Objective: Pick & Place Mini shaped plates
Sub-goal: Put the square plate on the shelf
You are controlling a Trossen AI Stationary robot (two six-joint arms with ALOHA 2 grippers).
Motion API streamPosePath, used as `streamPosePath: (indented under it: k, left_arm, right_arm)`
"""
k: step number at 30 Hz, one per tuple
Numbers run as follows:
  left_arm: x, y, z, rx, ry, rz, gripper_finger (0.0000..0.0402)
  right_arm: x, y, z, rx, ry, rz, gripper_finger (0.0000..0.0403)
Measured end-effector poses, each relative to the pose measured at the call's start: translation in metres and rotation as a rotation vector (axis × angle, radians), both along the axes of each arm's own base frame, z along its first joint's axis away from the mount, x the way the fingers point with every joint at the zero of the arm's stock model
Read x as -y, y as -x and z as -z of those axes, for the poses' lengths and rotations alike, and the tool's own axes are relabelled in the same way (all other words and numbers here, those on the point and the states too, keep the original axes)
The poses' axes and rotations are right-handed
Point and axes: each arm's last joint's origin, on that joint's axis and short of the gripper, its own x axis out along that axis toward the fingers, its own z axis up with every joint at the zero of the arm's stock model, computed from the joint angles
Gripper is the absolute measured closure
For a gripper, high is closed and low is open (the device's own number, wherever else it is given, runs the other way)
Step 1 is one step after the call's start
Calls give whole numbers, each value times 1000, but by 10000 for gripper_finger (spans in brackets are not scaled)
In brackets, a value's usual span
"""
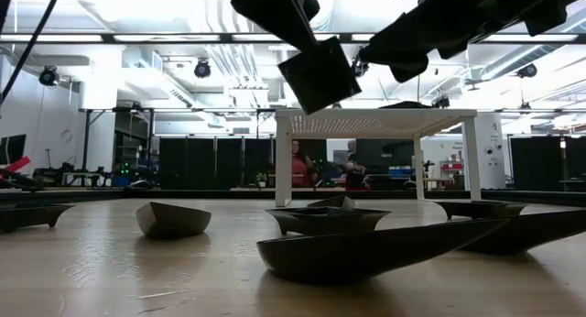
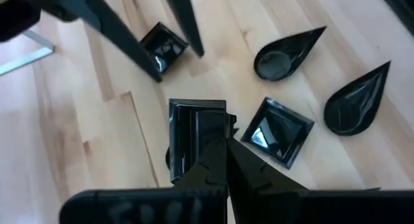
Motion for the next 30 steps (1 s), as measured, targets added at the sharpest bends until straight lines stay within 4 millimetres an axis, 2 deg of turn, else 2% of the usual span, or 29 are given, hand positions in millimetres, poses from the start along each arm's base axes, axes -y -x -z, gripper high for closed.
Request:
streamPosePath:
  k: [10,30]
  left_arm:
    - [-3,-5,-11,59,26,-1,401]
    - [-7,-8,-12,76,49,1,401]
  right_arm:
    - [0,0,0,7,21,-7,289]
    - [0,-3,-5,23,34,-14,325]
